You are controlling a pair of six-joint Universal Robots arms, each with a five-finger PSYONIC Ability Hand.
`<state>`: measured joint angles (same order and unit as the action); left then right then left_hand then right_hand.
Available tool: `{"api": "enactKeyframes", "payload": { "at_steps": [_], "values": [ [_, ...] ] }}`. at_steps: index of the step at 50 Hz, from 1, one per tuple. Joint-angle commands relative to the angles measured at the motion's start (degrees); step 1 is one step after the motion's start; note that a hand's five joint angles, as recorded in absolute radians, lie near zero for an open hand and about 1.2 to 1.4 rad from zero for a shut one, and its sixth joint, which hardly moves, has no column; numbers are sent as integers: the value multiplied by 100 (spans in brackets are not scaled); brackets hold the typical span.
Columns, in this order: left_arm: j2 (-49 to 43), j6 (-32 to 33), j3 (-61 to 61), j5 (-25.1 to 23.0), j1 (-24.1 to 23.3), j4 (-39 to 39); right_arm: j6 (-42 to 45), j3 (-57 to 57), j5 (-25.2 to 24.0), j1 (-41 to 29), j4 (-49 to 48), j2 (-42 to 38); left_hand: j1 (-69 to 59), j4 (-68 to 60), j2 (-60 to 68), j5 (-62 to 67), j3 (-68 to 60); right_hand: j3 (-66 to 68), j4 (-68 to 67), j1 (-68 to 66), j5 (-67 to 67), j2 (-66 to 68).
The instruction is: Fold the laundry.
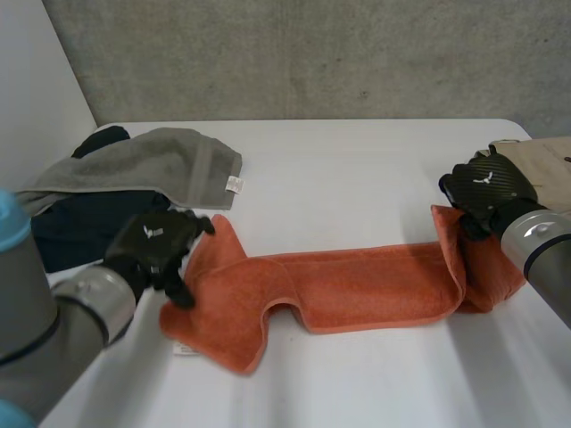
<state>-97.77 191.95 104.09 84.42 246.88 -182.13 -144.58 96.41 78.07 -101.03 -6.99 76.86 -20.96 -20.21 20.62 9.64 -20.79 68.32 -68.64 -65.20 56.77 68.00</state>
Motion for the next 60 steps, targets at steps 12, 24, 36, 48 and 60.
{"api": "enactKeyframes", "payload": {
  "at_steps": [12,24,36,48,60],
  "values": [
    [-320,-300,851,497,-1002,73,-9,185,-11,233,-91,4,-775,-850,809,907,-792,1168,-1136,-1480,1323,1200],
    [-1103,115,604,506,-896,-656,-9,378,-54,268,-188,4,-3160,-3235,3194,3292,-3177,1168,-1136,-1480,1323,1200],
    [-51,-114,472,462,-615,-658,43,80,-72,575,276,136,-5904,-5979,5938,6036,-5921,1168,-1136,-1480,1323,1200],
    [1691,9,-740,-539,711,1872,1299,-1010,-634,1770,3185,1015,-5904,-5979,5938,6036,-5921,1168,-1136,-1480,1323,1200],
    [-135,730,-1539,-769,1310,2947,2154,-922,-767,1816,3601,401,-5904,-5979,5938,6036,-5921,1168,-1136,-1480,1323,1200]
  ]
}}
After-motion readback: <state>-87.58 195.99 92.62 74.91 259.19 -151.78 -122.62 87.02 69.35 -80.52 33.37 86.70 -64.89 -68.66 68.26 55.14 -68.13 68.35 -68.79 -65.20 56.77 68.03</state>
